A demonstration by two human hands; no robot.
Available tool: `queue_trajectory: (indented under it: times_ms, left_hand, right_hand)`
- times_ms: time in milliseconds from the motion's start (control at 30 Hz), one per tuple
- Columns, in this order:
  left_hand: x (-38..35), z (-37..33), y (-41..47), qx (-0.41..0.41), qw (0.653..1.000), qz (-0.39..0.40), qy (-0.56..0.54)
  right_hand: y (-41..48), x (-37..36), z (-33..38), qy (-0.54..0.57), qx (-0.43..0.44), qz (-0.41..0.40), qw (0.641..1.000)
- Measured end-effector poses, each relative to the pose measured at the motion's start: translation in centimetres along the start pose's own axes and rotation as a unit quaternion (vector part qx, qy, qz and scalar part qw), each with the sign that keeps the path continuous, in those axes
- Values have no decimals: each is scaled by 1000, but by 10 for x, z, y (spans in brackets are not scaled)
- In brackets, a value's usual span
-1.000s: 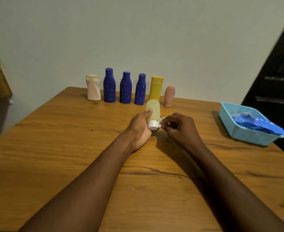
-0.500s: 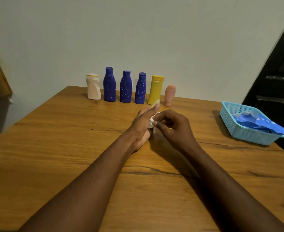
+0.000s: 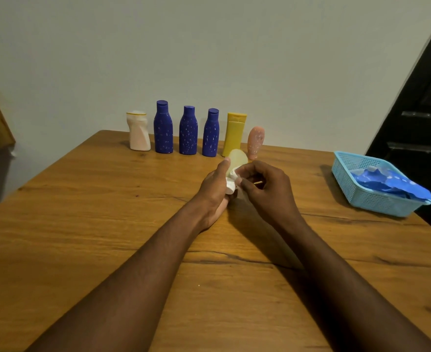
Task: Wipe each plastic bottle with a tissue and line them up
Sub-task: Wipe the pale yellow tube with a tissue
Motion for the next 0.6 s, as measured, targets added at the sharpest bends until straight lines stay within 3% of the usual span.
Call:
queue_trajectory:
  times_ms: [167, 400, 600]
  left_hand:
    - [1, 0, 0, 4, 1000, -13, 12]
    - [11, 1, 0, 20, 998, -60, -25]
    - [6, 0, -2, 11, 999, -42, -7]
  right_hand:
    - [-1, -5, 8, -25, 41, 19, 999]
    - [0, -4, -6, -65, -16, 58, 996]
    - [-2, -2, 8, -56, 56, 22, 997]
Point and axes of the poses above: each hand's wrist, its own y-axis towards the middle knuckle, its own x-axis out of the back of the hand, z = x × y, the point moved 8 cm from there along y, towards the middle knuckle, and after that the axes turned 14 degrees about y, right-handed, at the moved point
